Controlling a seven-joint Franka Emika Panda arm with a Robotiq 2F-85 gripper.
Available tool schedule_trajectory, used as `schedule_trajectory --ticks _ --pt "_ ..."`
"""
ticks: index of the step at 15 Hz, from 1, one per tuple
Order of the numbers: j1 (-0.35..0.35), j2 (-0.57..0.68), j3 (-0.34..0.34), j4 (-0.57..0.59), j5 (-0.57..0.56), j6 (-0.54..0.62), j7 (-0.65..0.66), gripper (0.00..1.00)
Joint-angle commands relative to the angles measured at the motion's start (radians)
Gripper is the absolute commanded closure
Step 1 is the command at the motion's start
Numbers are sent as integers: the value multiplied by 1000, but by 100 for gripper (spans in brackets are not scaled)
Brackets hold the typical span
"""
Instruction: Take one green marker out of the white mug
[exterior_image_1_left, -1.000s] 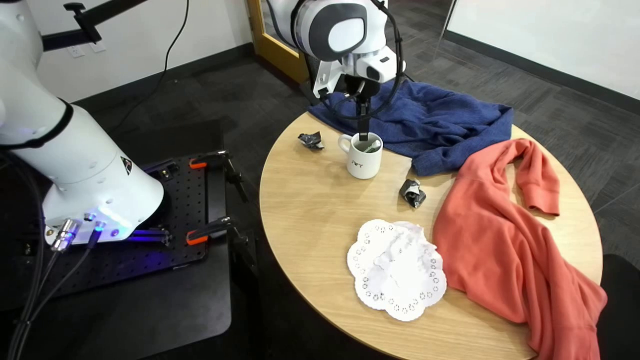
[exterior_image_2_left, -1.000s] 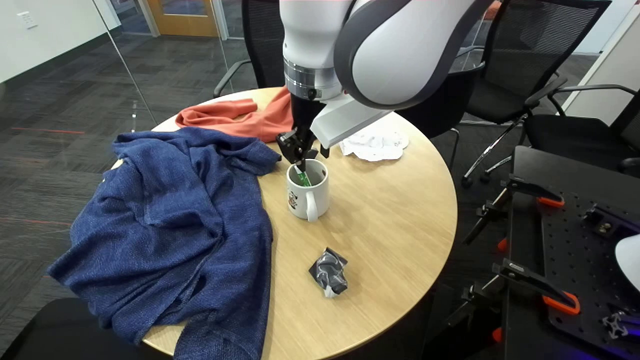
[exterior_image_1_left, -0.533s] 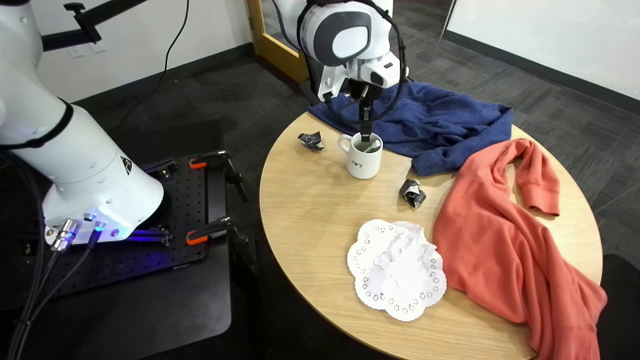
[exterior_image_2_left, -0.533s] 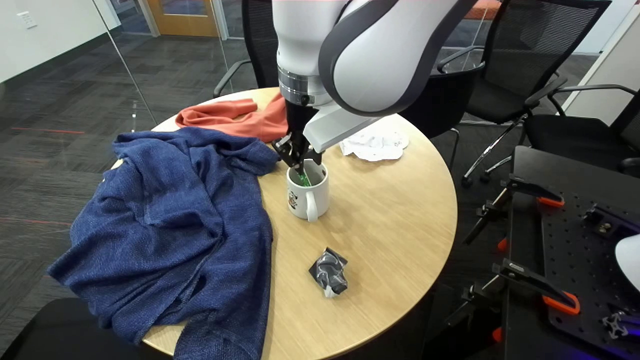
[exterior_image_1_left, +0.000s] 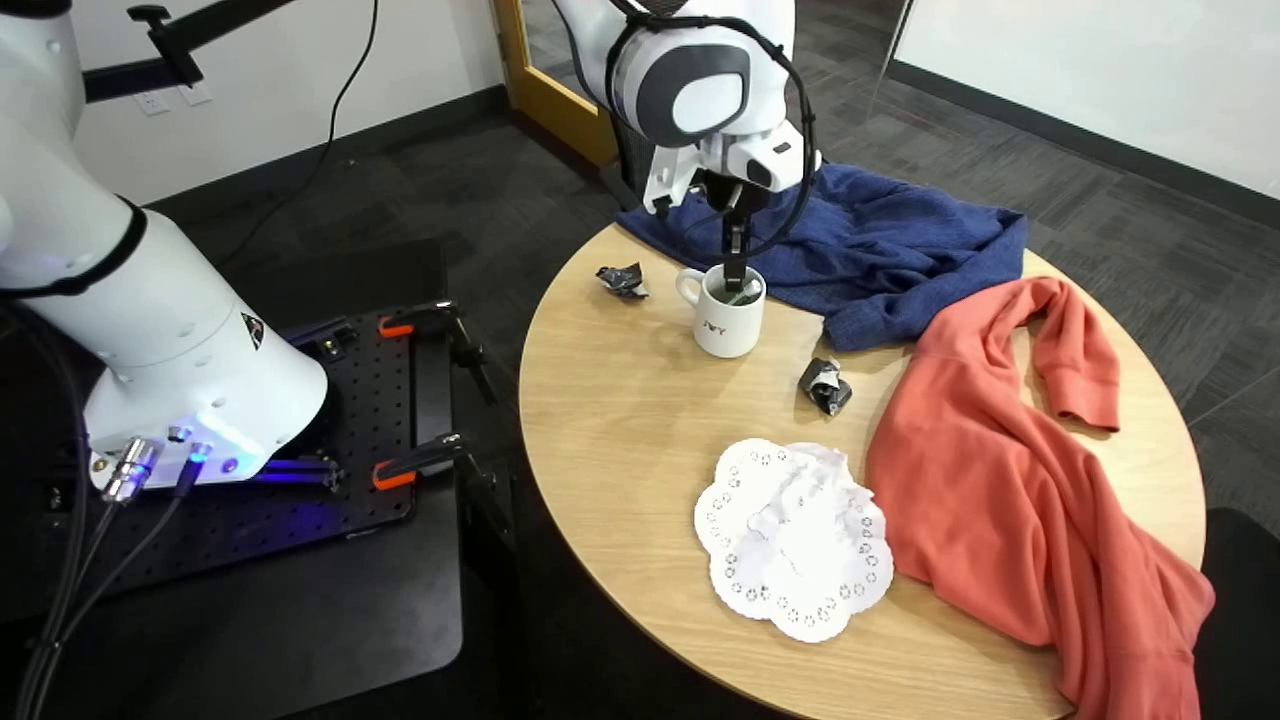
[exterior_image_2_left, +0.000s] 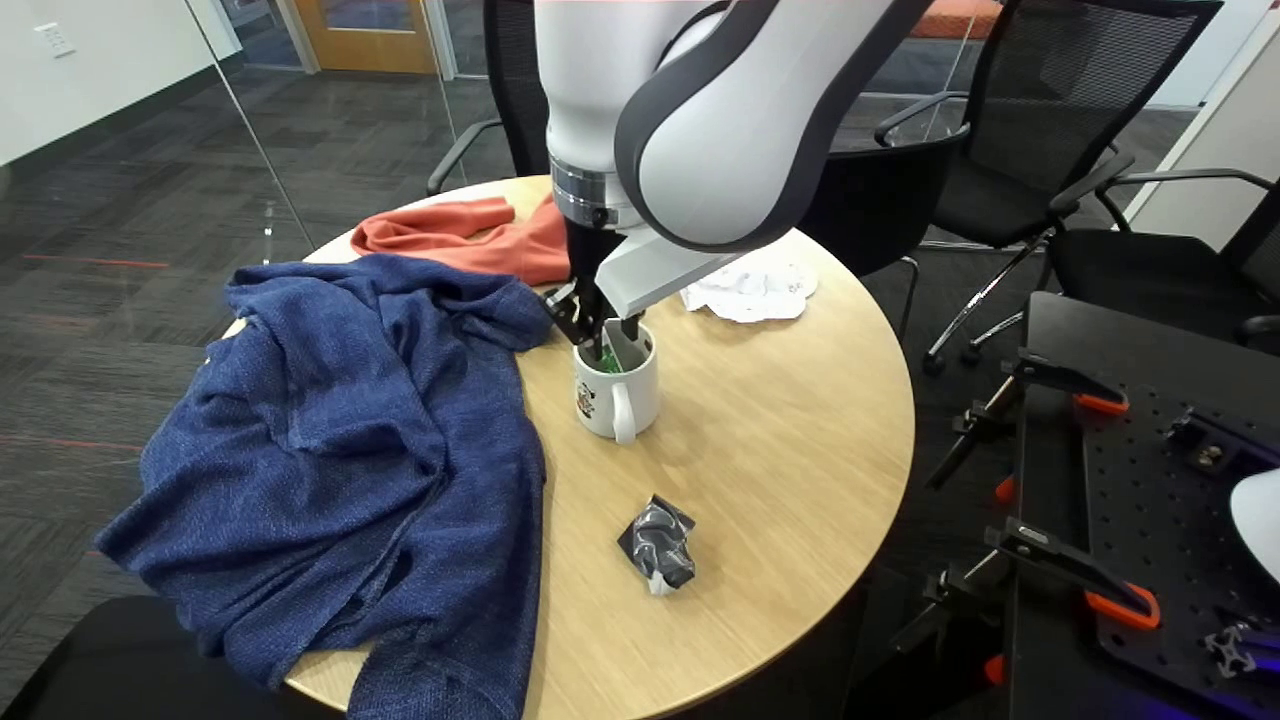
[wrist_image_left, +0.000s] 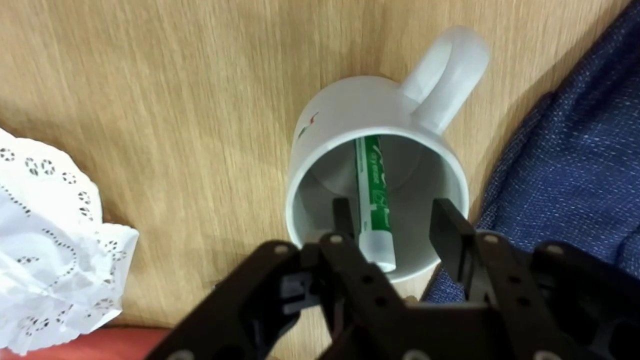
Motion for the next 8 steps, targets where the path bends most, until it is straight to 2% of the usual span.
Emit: schedule_trajectory --ticks 1,5,8 --pt "13 28 -17 39 38 -14 -42 54" --pt "14 49 -23 61 47 -15 -54 53" --pt "15 63 -27 75 46 -18 -55 59"
